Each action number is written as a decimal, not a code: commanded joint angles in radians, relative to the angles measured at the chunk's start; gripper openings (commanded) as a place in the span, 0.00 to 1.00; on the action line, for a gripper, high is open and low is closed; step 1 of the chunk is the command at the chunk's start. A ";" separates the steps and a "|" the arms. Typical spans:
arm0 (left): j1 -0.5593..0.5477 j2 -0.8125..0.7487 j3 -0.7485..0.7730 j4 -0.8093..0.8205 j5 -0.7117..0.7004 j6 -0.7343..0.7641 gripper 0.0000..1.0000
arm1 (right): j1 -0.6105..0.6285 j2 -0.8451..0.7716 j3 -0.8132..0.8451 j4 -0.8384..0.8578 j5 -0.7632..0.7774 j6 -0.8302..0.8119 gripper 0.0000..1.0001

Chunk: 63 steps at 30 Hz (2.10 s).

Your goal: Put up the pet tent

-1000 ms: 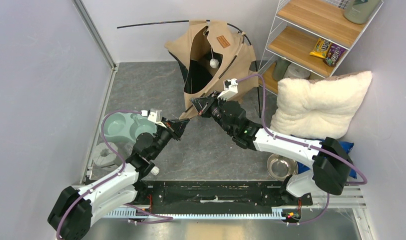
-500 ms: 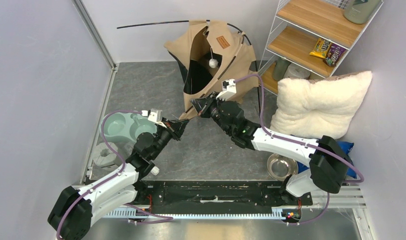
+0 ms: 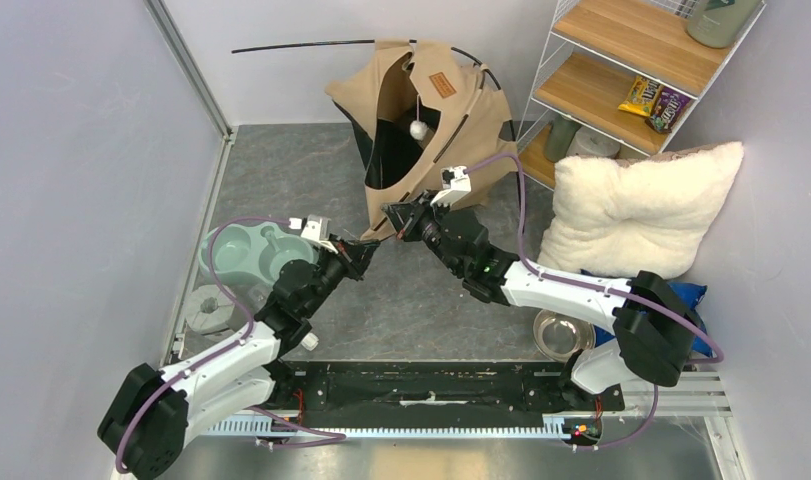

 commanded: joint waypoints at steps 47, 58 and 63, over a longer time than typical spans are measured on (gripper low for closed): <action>0.001 -0.076 0.115 -0.194 0.142 0.002 0.42 | 0.065 0.121 0.039 0.036 0.017 -0.259 0.06; 0.001 -0.449 0.108 -0.547 -0.202 -0.018 0.86 | 0.065 0.099 0.004 -0.072 -0.111 -0.185 0.57; 0.001 -0.504 0.181 -0.643 -0.213 0.039 0.93 | 0.065 -0.008 0.083 -0.332 -0.138 -0.115 0.83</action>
